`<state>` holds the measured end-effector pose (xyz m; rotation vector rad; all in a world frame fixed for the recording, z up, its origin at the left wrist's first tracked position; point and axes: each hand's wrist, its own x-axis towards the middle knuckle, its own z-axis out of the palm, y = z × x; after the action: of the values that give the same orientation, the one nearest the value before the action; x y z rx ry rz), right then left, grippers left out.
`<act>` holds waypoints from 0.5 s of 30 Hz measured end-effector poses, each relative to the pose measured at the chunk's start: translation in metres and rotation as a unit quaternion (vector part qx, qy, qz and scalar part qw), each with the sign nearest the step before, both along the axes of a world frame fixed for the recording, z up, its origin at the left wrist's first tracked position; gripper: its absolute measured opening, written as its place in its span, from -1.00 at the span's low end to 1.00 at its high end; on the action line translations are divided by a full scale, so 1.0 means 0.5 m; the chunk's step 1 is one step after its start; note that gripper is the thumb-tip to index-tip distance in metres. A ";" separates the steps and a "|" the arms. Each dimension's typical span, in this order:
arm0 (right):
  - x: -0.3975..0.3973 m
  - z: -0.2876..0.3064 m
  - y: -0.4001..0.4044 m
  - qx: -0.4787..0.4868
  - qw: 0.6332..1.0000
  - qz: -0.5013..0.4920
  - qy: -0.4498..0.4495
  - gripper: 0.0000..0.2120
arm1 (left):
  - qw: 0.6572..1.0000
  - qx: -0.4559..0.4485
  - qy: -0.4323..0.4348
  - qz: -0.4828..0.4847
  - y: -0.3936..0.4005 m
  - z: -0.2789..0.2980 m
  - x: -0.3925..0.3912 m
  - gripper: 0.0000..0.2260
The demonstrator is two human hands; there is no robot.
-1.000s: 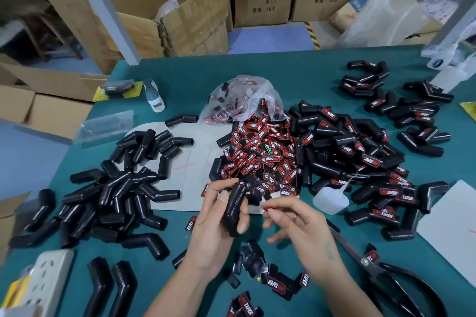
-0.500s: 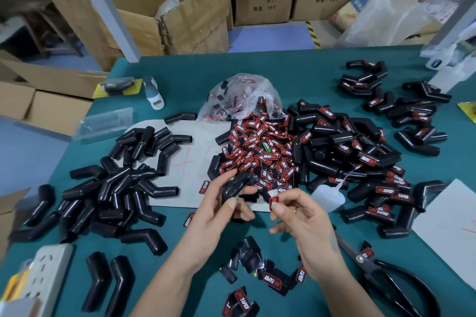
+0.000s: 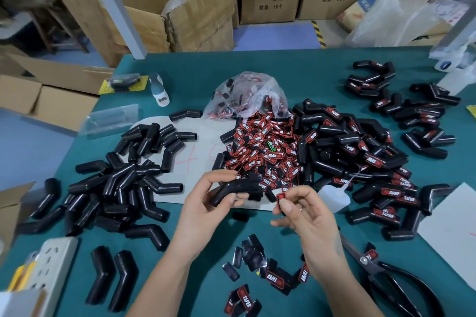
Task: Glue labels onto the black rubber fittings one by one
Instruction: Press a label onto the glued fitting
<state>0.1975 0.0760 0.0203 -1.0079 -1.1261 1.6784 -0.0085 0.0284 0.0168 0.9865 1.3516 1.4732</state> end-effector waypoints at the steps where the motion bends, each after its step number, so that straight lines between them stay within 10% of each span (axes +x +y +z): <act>1: -0.001 -0.001 0.000 -0.003 1.000 -0.003 -0.004 -0.57 | 1.000 -0.002 0.000 0.000 -0.001 0.001 -0.002 -0.71; 15: -0.016 0.001 -0.008 -0.013 0.998 0.037 0.048 -0.73 | 0.999 0.032 0.007 -0.019 -0.008 0.013 0.001 -0.75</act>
<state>0.1893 0.0719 0.0210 -0.9008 -1.0920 1.7856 -0.0082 0.0242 0.0232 1.0598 1.2957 1.4926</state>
